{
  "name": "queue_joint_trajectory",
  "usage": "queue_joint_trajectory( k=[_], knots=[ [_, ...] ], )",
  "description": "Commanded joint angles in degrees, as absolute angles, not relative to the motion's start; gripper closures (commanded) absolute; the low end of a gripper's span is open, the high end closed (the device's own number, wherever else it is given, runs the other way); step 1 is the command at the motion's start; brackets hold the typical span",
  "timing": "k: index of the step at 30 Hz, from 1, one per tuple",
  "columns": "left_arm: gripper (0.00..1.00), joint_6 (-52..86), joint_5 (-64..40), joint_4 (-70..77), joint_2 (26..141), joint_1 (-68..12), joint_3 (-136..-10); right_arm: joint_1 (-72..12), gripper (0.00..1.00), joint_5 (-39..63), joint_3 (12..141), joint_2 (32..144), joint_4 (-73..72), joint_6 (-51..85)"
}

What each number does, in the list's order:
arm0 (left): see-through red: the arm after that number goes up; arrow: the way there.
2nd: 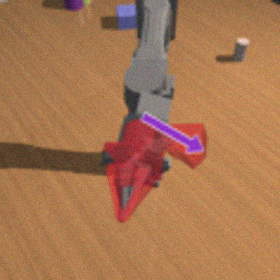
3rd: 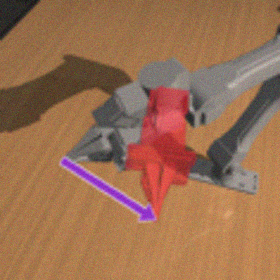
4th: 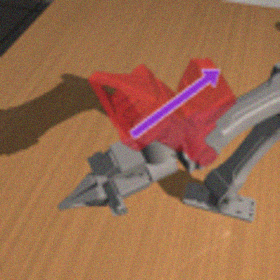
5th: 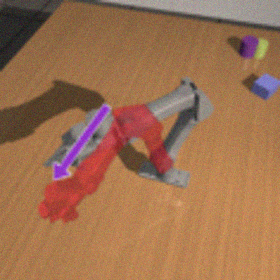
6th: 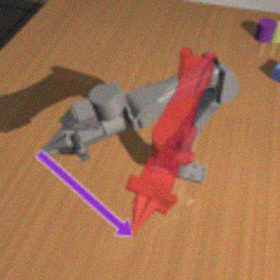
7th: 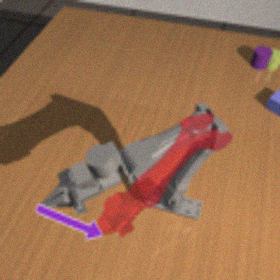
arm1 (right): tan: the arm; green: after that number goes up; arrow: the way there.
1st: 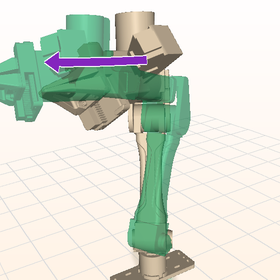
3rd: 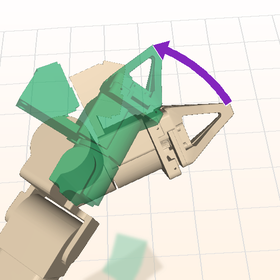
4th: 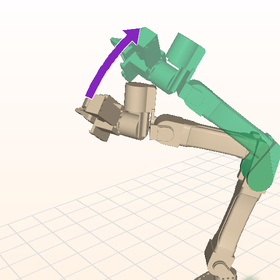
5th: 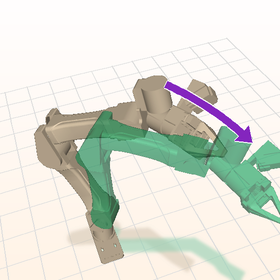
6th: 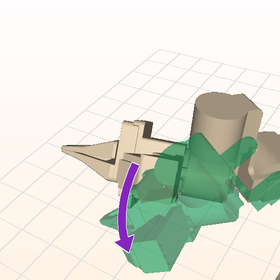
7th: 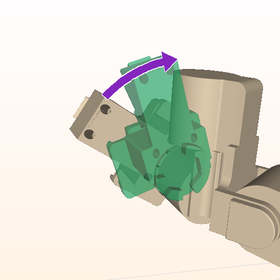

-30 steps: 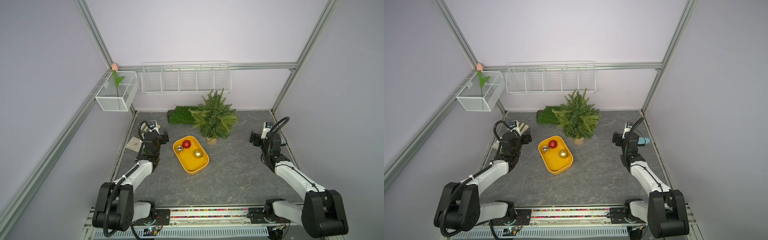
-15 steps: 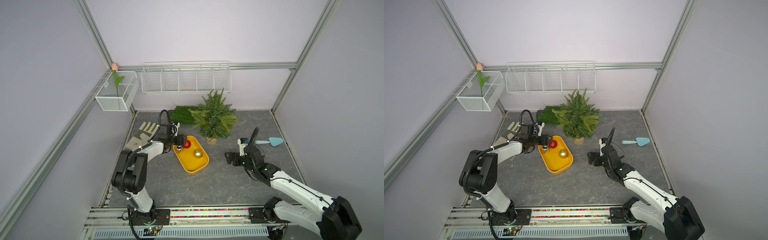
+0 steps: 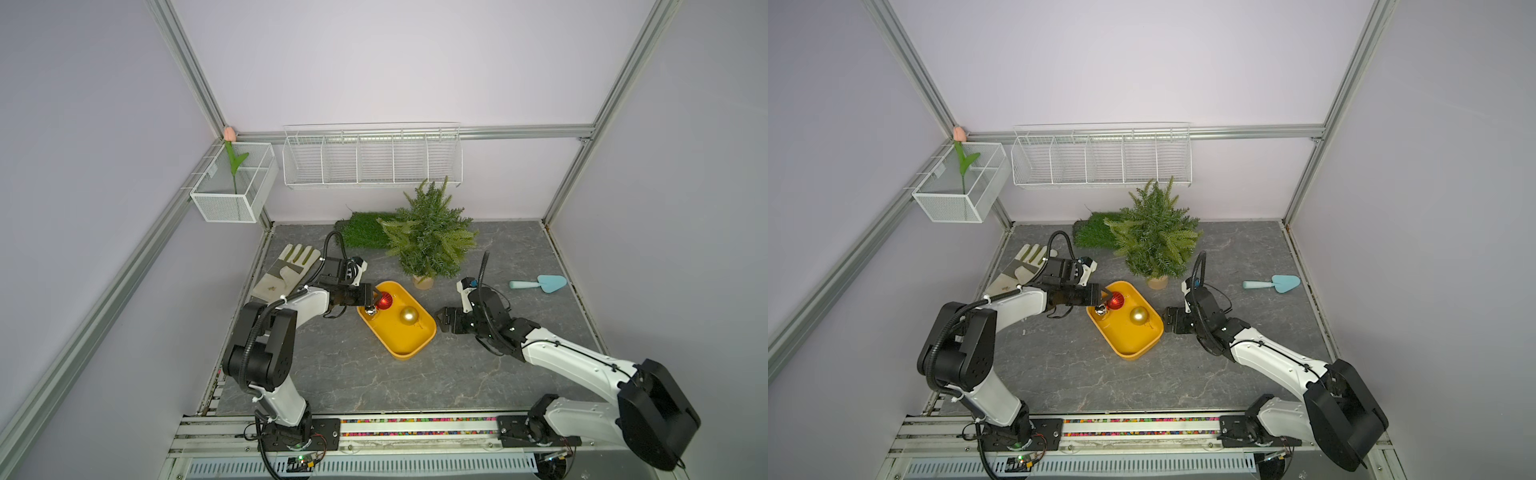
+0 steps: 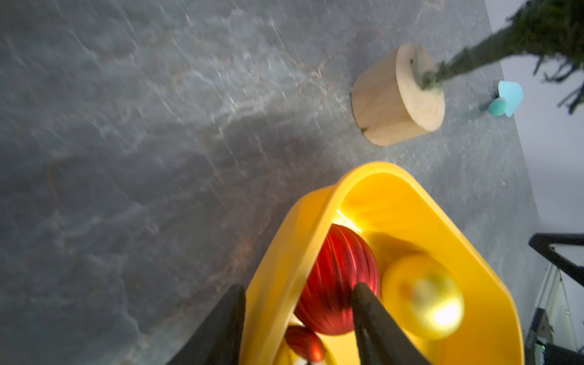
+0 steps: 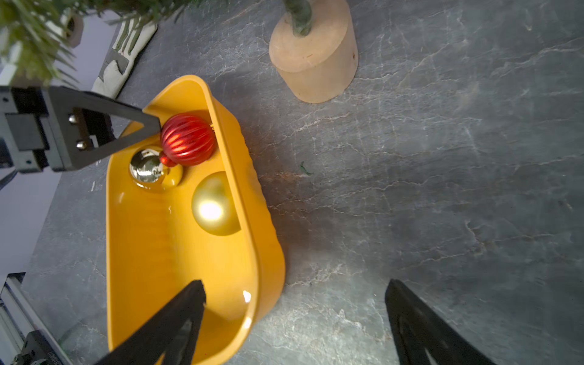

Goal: Decorate the small christmas tree with ornaments
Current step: Move the container to the center of the board.

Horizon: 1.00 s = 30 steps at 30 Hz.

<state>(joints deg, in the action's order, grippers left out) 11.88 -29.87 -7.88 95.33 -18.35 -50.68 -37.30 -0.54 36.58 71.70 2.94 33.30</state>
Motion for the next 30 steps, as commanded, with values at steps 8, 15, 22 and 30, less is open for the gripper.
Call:
queue_joint_trajectory(
  k=[8, 15, 22, 30],
  knots=[
    [0.44, 17.1, -27.7, -13.0, 87.9, -24.8, -44.5, -37.9, 0.20, 4.0, 38.1, 74.6, 10.5, 36.2],
    [0.44, 21.0, -26.5, -14.4, 83.0, -32.2, -41.1, -37.7, 0.41, -0.6, 39.4, 74.0, 18.5, 32.1],
    [0.43, 25.7, -24.1, -16.7, 77.1, -42.5, -37.9, -34.0, 0.45, -3.6, 40.0, 71.1, 26.8, 26.4],
    [0.42, 32.7, -25.0, -13.0, 73.0, -47.4, -33.9, -29.6, 0.45, -0.2, 39.7, 71.1, 23.4, 22.7]
  ],
)
